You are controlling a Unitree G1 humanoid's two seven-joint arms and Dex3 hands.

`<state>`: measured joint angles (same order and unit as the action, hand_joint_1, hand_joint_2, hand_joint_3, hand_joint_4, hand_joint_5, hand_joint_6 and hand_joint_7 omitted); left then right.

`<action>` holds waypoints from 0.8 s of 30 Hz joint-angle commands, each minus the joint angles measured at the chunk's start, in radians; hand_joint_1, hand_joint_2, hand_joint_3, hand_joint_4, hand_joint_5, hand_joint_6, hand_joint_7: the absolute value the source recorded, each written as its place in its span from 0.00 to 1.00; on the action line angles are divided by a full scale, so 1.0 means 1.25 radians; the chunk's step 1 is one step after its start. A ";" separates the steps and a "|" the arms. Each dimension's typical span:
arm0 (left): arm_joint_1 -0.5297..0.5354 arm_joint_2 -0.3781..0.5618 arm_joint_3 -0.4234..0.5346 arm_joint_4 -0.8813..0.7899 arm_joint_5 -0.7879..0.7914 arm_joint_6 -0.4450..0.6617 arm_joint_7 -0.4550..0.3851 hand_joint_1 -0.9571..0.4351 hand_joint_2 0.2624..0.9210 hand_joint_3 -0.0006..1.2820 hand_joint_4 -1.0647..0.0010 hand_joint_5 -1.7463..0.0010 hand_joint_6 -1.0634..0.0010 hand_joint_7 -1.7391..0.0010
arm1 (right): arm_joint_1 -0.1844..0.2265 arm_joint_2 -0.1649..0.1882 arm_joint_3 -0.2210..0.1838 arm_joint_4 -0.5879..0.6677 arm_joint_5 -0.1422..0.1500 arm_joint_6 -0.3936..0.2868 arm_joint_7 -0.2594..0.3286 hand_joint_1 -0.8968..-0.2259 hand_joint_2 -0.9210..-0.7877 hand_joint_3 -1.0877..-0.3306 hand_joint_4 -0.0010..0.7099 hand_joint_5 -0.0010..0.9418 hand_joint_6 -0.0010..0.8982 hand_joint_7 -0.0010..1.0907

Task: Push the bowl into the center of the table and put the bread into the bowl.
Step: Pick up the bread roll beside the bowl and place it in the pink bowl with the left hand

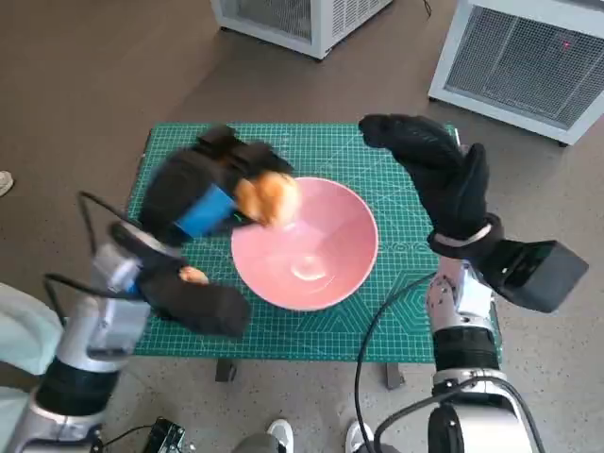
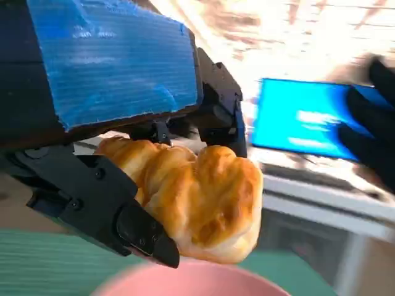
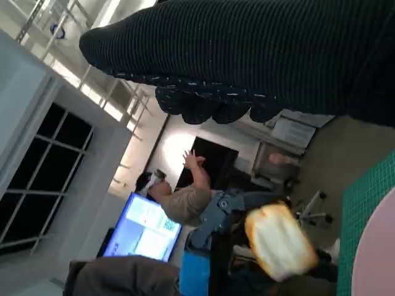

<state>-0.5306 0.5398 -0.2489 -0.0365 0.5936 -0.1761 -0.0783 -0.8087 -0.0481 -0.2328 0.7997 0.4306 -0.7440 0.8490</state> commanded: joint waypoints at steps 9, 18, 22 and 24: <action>0.012 -0.044 -0.092 0.083 0.054 -0.035 -0.058 0.69 1.00 0.06 0.37 0.33 0.42 0.32 | 0.030 0.001 0.001 -0.006 0.003 0.009 -0.003 0.30 0.00 0.42 0.22 0.00 0.00 0.55; 0.044 -0.064 -0.089 0.042 0.049 0.064 -0.162 0.64 0.88 0.06 0.71 0.88 0.72 0.73 | 0.038 -0.001 0.000 -0.015 0.003 0.012 -0.009 0.30 0.00 0.42 0.23 0.01 0.00 0.55; 0.050 -0.062 -0.087 0.001 0.066 0.120 -0.209 0.58 0.83 0.02 0.84 0.97 0.75 0.89 | 0.042 0.001 0.000 -0.021 0.007 0.021 -0.010 0.31 0.00 0.42 0.23 0.01 0.00 0.55; 0.055 -0.063 -0.083 -0.015 0.061 0.140 -0.227 0.55 0.82 0.01 0.87 0.99 0.76 0.92 | 0.044 0.002 0.000 -0.024 0.009 0.024 -0.009 0.31 0.00 0.42 0.23 0.01 0.00 0.55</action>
<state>-0.4731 0.4626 -0.3620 -0.0051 0.6668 -0.0368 -0.3267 -0.7804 -0.0481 -0.2334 0.7744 0.4324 -0.7332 0.8421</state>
